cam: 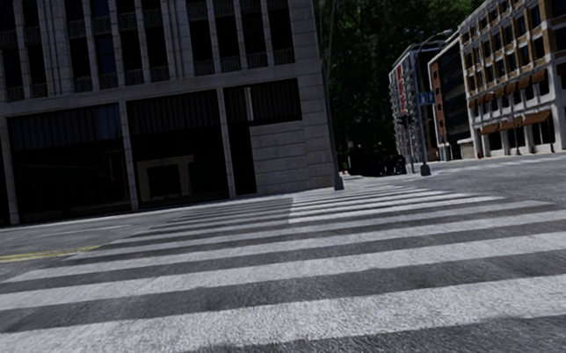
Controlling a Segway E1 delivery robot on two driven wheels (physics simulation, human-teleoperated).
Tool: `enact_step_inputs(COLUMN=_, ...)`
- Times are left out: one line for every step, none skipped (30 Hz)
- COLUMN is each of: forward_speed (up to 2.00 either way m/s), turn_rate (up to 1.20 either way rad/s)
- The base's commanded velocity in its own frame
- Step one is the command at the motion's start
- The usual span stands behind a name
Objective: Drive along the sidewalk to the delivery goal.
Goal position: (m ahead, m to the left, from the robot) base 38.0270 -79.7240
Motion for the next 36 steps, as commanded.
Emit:
enact_step_inputs(forward_speed=2.0, turn_rate=0.0)
enact_step_inputs(forward_speed=2.0, turn_rate=0.0)
enact_step_inputs(forward_speed=2.0, turn_rate=0.0)
enact_step_inputs(forward_speed=2.0, turn_rate=0.0)
enact_step_inputs(forward_speed=2.0, turn_rate=0.0)
enact_step_inputs(forward_speed=2.0, turn_rate=0.0)
enact_step_inputs(forward_speed=2.0, turn_rate=0.0)
enact_step_inputs(forward_speed=2.0, turn_rate=0.0)
enact_step_inputs(forward_speed=2.0, turn_rate=0.0)
enact_step_inputs(forward_speed=2.0, turn_rate=0.0)
enact_step_inputs(forward_speed=2.0, turn_rate=0.0)
enact_step_inputs(forward_speed=2.0, turn_rate=0.0)
enact_step_inputs(forward_speed=2.0, turn_rate=0.0)
enact_step_inputs(forward_speed=2.0, turn_rate=0.0)
enact_step_inputs(forward_speed=2.0, turn_rate=0.0)
enact_step_inputs(forward_speed=2.0, turn_rate=0.0)
enact_step_inputs(forward_speed=2.0, turn_rate=0.0)
enact_step_inputs(forward_speed=2.0, turn_rate=0.0)
enact_step_inputs(forward_speed=2.0, turn_rate=0.0)
enact_step_inputs(forward_speed=2.0, turn_rate=0.0)
enact_step_inputs(forward_speed=1.99, turn_rate=0.0)
enact_step_inputs(forward_speed=1.99, turn_rate=0.0)
enact_step_inputs(forward_speed=1.99, turn_rate=0.0)
enact_step_inputs(forward_speed=1.99, turn_rate=-0.02)
enact_step_inputs(forward_speed=1.99, turn_rate=-0.03)
enact_step_inputs(forward_speed=1.99, turn_rate=0.0)
enact_step_inputs(forward_speed=1.99, turn_rate=0.0)
enact_step_inputs(forward_speed=2.0, turn_rate=0.0)
enact_step_inputs(forward_speed=2.0, turn_rate=0.0)
enact_step_inputs(forward_speed=2.0, turn_rate=0.0)
enact_step_inputs(forward_speed=2.0, turn_rate=0.0)
enact_step_inputs(forward_speed=2.0, turn_rate=0.0)
enact_step_inputs(forward_speed=2.0, turn_rate=0.0)
enact_step_inputs(forward_speed=2.0, turn_rate=0.0)
enact_step_inputs(forward_speed=2.0, turn_rate=0.0)
enact_step_inputs(forward_speed=2.0, turn_rate=0.0)
